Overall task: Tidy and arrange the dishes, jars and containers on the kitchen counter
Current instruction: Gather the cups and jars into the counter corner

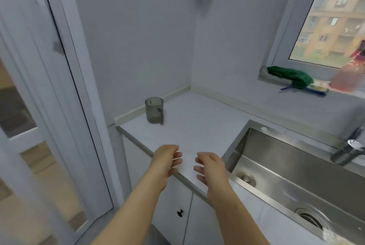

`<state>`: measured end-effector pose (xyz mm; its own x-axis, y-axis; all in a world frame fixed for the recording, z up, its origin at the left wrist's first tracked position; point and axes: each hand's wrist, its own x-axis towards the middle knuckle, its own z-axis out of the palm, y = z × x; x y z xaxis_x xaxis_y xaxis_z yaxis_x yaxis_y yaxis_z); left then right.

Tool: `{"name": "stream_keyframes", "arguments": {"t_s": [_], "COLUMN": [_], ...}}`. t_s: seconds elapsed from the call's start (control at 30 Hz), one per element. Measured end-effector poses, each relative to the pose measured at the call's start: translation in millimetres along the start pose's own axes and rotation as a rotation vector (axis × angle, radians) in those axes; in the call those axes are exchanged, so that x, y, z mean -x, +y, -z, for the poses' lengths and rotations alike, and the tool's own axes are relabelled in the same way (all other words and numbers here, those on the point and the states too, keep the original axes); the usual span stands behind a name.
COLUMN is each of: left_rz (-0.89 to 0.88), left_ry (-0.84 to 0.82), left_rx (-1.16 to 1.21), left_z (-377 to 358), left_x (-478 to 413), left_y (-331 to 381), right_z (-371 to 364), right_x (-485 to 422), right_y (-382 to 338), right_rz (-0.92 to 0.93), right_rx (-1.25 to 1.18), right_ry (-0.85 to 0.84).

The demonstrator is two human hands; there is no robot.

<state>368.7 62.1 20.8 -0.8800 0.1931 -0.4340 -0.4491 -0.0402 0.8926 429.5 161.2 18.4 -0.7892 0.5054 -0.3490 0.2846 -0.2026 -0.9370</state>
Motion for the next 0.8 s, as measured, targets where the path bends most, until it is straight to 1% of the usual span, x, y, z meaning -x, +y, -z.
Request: {"name": "stream_keyframes", "arguments": {"t_s": [0.1,0.17,0.27,0.37,0.5,0.67,0.8], "left_rz": [0.025,0.040,0.065,0.058,0.076,0.039,-0.035], "left_ry": [0.004,0.024,0.082,0.151,0.157,0.186,0.141], "left_rx": [-0.016,-0.015,0.007,0.036,0.024,0.024,0.038], "left_z": [12,25,51,76,86,92,82], "left_x": [-25,-41,-66,-100,-135,-196,-243], "left_y": [7,10,17,26,40,78,107], "right_z": [-23,-39,-64,-93,-114,-140,-160], "right_x": [-27,-45,-72,-104,-139,-202,-239], "right_y": [-1,-3,-3,-5,-11,-39,-56], "right_rz": [-0.023,-0.069,-0.138,-0.163,-0.187,-0.127,-0.053], "right_rx": [-0.003,-0.025,-0.051,-0.050,-0.067,-0.067,0.020], "right_ry": [-0.001,-0.012,-0.034,-0.054,-0.065,-0.069,-0.150]}}
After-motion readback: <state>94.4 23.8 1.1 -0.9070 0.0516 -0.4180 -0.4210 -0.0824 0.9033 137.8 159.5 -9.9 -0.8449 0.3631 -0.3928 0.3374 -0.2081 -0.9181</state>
